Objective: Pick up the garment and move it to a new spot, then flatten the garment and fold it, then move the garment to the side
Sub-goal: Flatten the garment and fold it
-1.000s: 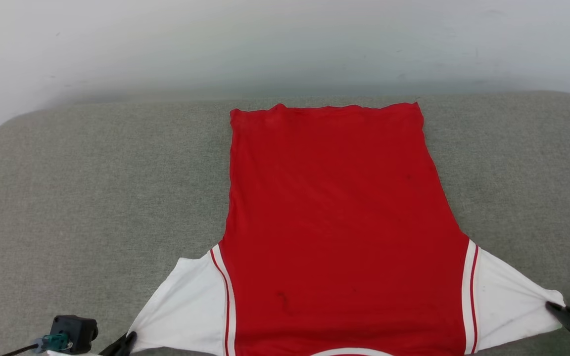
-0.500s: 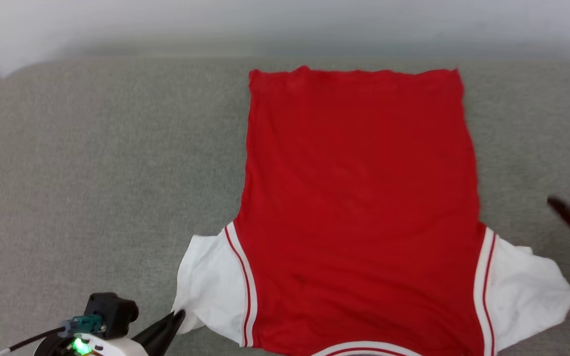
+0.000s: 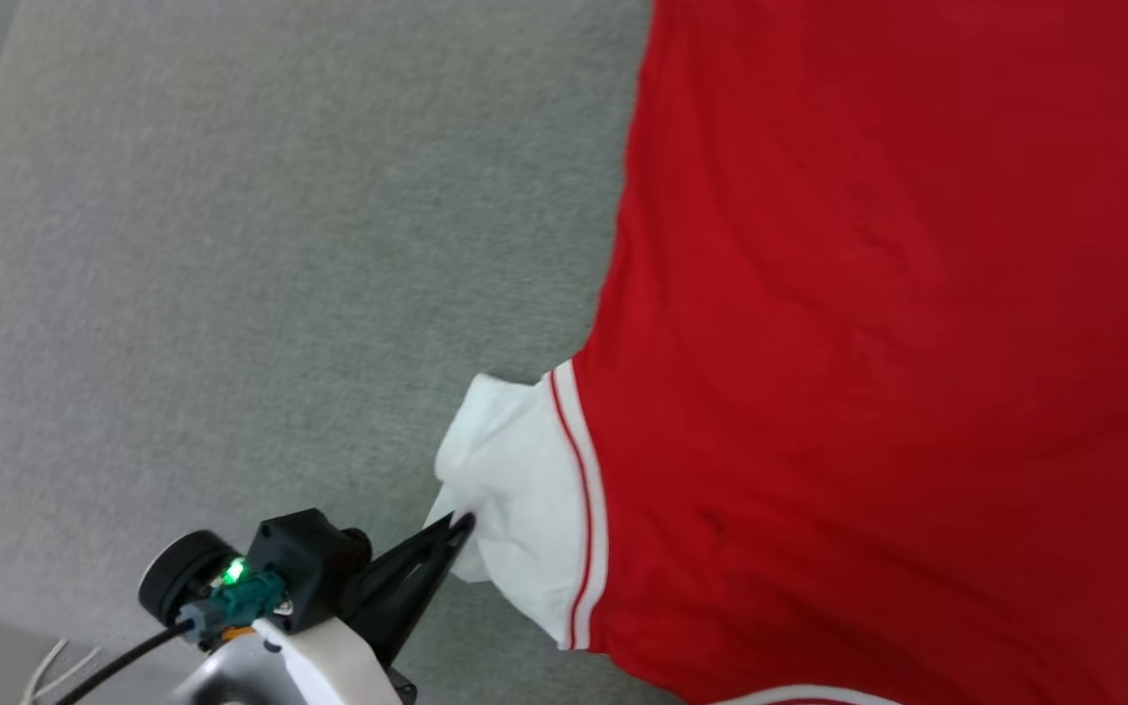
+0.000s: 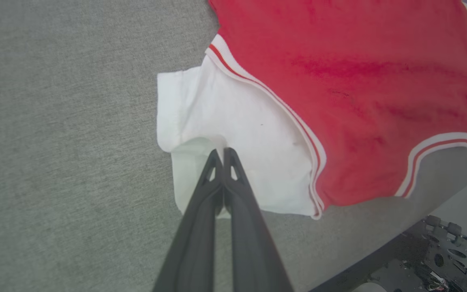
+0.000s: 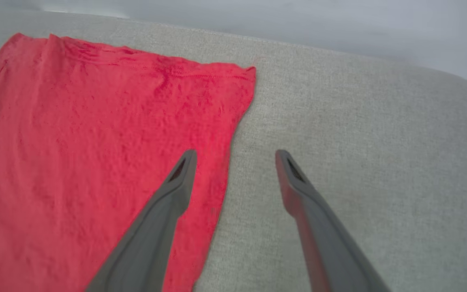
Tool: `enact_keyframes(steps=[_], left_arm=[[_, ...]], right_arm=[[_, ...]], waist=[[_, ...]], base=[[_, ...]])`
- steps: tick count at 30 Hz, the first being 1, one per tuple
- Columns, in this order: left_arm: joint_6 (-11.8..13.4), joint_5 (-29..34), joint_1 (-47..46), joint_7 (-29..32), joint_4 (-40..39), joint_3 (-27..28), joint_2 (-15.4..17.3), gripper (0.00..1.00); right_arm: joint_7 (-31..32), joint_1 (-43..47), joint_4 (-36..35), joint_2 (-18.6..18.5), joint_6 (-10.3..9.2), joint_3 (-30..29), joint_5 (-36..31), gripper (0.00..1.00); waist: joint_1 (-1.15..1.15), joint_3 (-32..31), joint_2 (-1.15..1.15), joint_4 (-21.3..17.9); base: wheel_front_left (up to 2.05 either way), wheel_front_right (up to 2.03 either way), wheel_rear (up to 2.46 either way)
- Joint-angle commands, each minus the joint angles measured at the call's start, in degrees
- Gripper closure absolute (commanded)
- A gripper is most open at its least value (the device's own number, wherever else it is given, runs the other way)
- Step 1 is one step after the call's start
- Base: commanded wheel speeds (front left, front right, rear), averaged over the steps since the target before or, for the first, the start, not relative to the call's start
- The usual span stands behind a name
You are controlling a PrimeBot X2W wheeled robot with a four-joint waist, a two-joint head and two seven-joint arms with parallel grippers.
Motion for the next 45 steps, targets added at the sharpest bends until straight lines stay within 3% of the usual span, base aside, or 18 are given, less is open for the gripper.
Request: enact_keyframes(steps=[1,10,18,19,20,31,39,45], left_arm=[[-0.33,0.58,-1.37,0.05,-1.08,-0.51,-0.71,1.0],[-0.29,2.15,-3.11,-0.2,-4.22,-2.97,-3.32,1.0],[-0.45,2.38,-3.96,-1.52,-2.71,-3.05,-4.13,1.0],[-0.59,2.23,-4.03,-1.62,-2.52,-3.07,-4.31,1.0],[-0.72,2.14,-4.09,-1.68,-2.29,-3.11,-4.39,1.0],[-0.26,1.53,-4.11,-2.69,0.11,-2.72,-4.66,1.0],[0.88,-0.4,-2.56,-3.03,2.18,-0.82,-3.85,1.0],[2.28,0.96,-0.74,-3.48,5.17,-0.45,-2.39,1.0]], right_arm=[[1.09,-3.09,1.97,-0.76,-0.02,-0.5,-2.09,0.0],[3.36,-12.17,10.65,-1.34,-0.02,-4.7,-12.7,0.0],[6.42,-11.72,13.51,0.35,-0.02,-6.31,-17.06,0.0],[7.16,-11.2,13.65,0.62,-0.01,-6.12,-17.03,0.6],[7.81,-10.73,13.76,0.97,-0.01,-6.12,-16.85,1.0],[6.95,-5.9,13.02,1.33,-0.02,-8.09,-16.71,1.0],[4.49,3.43,13.77,3.1,-0.02,-8.46,-13.94,1.0],[0.21,14.35,11.54,2.8,-0.02,-3.17,-8.24,1.0]], waist=[[-0.02,5.88,0.0,6.28],[-0.02,9.52,0.0,11.62],[-0.02,11.12,0.0,13.37],[-0.02,11.12,0.0,13.43],[-0.02,11.06,0.0,13.47],[-0.02,7.17,0.0,11.28],[-0.02,-0.45,0.0,5.6],[-0.02,-6.55,0.0,0.11]], base=[[0.0,0.0,0.0],[0.0,0.0,0.0],[0.0,0.0,0.0],[0.0,0.0,0.0],[0.0,0.0,0.0],[0.0,0.0,0.0],[0.0,0.0,0.0],[0.0,0.0,0.0]])
